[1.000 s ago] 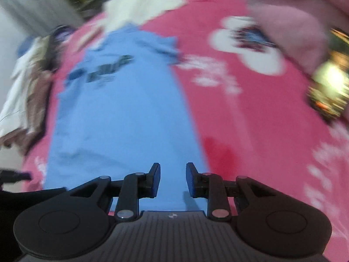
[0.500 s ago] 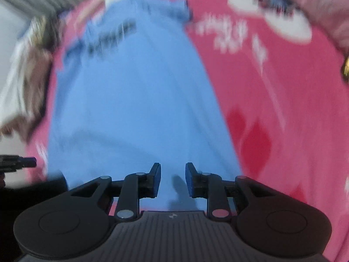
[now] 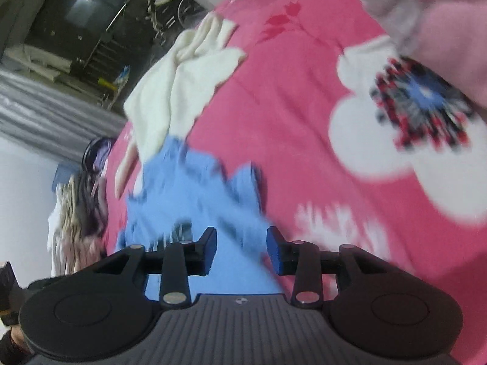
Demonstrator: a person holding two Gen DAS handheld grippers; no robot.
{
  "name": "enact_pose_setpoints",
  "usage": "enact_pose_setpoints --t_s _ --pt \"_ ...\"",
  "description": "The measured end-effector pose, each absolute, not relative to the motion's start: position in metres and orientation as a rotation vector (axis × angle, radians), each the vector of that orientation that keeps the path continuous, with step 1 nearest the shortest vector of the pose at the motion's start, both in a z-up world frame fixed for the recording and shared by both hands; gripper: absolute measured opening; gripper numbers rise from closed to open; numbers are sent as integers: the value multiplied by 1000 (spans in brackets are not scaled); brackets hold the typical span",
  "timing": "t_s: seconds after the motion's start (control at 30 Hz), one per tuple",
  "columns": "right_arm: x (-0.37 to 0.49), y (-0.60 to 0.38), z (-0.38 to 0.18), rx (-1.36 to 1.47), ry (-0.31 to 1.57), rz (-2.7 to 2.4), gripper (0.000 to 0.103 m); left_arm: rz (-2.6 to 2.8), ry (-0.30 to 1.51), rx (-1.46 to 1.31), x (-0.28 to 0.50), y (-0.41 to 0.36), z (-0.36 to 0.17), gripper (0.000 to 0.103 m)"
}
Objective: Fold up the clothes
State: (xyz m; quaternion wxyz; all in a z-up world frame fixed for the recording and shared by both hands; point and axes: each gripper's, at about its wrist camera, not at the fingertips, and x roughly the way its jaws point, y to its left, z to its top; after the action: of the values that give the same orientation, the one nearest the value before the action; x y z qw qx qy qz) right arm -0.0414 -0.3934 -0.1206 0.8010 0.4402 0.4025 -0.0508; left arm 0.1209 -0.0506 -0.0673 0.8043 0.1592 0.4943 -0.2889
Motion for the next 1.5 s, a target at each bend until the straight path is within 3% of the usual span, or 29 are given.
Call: enact_pose_setpoints --t_s 0.33,0.37,0.43,0.5,0.8,0.97,1.1,1.23,1.37,1.43,1.5 --pt "42 -400 -158 844 998 -23 41 -785 960 236 154 -101 -118 29" --pt "45 -397 -159 815 1005 -20 35 -805 943 234 156 -106 -121 29" --pt "49 -393 -157 743 1014 -31 12 -832 912 223 161 -114 -125 29" --pt "49 -392 -147 672 987 -47 8 -841 902 188 170 -119 -130 29" --pt "91 -396 -87 108 850 -205 7 -801 882 85 210 -129 -140 29" --pt "119 -425 -95 68 903 -281 7 -757 860 97 224 -136 -150 29" --pt "126 -447 -117 137 970 -338 10 -745 856 91 226 -139 -160 30" --pt "103 -467 -112 293 881 -369 16 -752 839 79 227 -139 -161 31" --pt "72 -441 -90 233 803 -234 18 -761 828 55 234 -140 -159 31" --pt "59 -417 -84 155 786 -119 27 -758 821 32 239 -141 -159 31" --pt "55 -389 -96 7 819 -41 44 -750 815 11 244 -143 -159 31"
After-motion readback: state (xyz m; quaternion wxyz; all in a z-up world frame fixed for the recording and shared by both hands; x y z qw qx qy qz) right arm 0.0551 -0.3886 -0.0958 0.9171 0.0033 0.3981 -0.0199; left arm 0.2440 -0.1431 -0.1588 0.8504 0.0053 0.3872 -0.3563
